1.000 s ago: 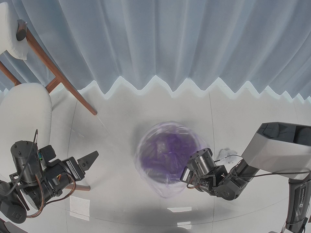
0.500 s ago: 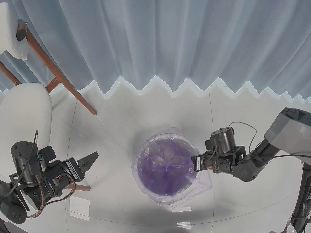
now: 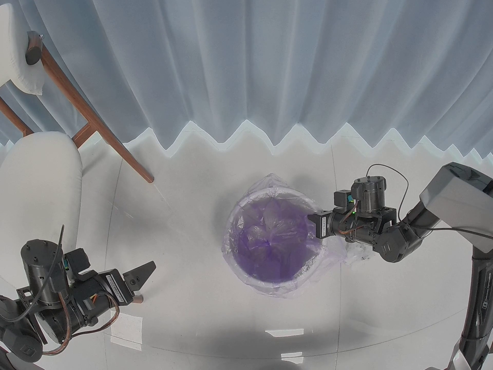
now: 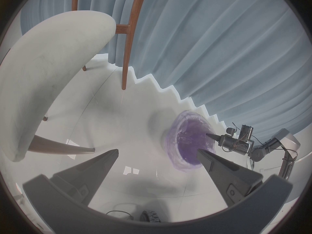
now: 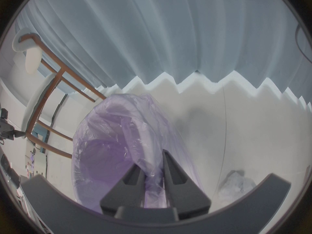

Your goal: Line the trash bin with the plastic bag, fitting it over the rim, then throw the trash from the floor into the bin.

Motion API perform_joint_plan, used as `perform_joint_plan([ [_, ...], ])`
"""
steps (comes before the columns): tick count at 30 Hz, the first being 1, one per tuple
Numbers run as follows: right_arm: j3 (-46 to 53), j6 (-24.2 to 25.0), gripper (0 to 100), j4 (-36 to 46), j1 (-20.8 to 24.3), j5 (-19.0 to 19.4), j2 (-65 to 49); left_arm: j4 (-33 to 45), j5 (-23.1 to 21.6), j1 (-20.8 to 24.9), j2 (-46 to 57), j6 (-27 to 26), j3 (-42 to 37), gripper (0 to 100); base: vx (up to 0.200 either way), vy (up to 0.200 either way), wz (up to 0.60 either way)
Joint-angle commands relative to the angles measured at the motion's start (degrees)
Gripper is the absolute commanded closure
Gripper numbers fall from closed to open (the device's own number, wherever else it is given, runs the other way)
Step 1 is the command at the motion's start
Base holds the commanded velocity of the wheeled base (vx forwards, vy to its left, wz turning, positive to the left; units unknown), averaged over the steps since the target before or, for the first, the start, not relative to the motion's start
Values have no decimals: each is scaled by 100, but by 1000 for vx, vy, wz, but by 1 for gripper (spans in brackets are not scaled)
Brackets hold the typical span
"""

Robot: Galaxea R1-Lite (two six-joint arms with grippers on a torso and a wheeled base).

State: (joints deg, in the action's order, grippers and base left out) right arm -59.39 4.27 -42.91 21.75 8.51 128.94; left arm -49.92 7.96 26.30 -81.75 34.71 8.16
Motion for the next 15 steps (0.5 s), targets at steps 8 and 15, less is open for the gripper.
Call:
perform_joint_plan([
  [8, -99, 320, 0, -736, -127, 98, 457, 9, -14, 16, -52, 1, -25, 0, 0, 0, 0],
  [15, -29, 435, 0, -842, -364, 116, 105, -9, -23, 25, -368, 10, 142, 0, 0, 0, 0],
])
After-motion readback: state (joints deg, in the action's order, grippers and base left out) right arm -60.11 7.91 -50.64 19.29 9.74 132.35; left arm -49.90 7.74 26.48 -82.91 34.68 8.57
